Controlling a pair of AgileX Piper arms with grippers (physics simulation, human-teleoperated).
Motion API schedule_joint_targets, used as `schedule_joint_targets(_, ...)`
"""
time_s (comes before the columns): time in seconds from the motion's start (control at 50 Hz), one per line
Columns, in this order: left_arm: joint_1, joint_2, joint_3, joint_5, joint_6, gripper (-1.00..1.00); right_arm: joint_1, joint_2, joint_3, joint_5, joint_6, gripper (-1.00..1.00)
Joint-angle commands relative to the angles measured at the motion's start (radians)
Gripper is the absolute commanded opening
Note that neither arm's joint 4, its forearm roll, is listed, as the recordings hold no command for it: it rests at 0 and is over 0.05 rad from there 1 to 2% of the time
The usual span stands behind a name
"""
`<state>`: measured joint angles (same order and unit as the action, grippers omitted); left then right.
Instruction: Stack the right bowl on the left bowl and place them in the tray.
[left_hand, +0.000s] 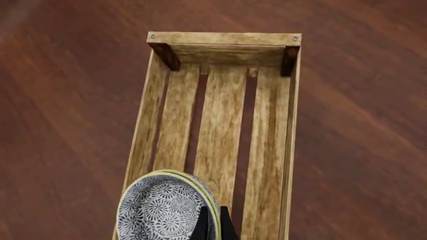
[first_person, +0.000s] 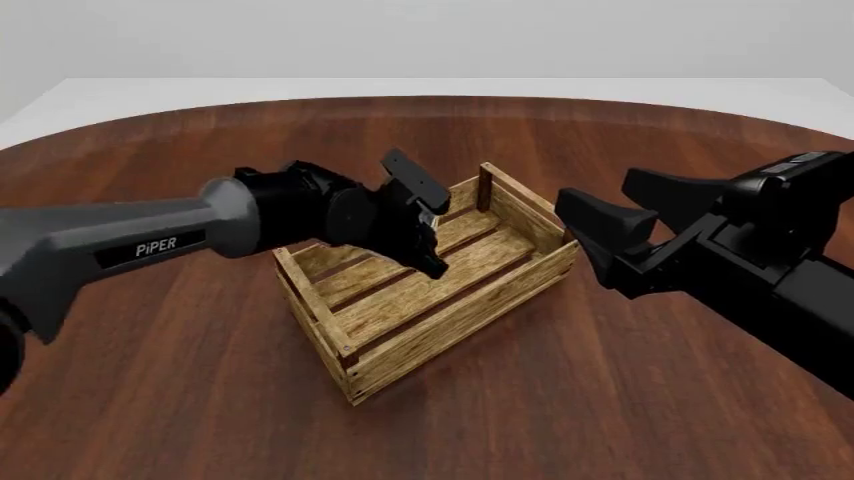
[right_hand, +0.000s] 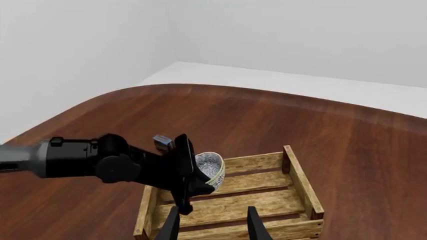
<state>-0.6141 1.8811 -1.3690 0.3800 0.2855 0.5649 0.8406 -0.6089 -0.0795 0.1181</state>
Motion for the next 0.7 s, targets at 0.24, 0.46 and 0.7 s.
schedule_joint_targets(0.24, -0.032, 0.061, -0.003, -0.053, -0.002, -1.00, -0.003, -0.001, -0.002, 0.003, -0.001, 1.00)
schedule_joint_targets(0.46, -0.040, 0.088, -0.007, -0.057, -0.008, -1.00, -0.001, -0.003, -0.001, 0.003, -0.001, 1.00)
schedule_joint_targets(0.7, -0.045, 0.115, -0.005, -0.071, -0.020, -1.00, 0.001, -0.005, -0.001, 0.006, -0.002, 1.00)
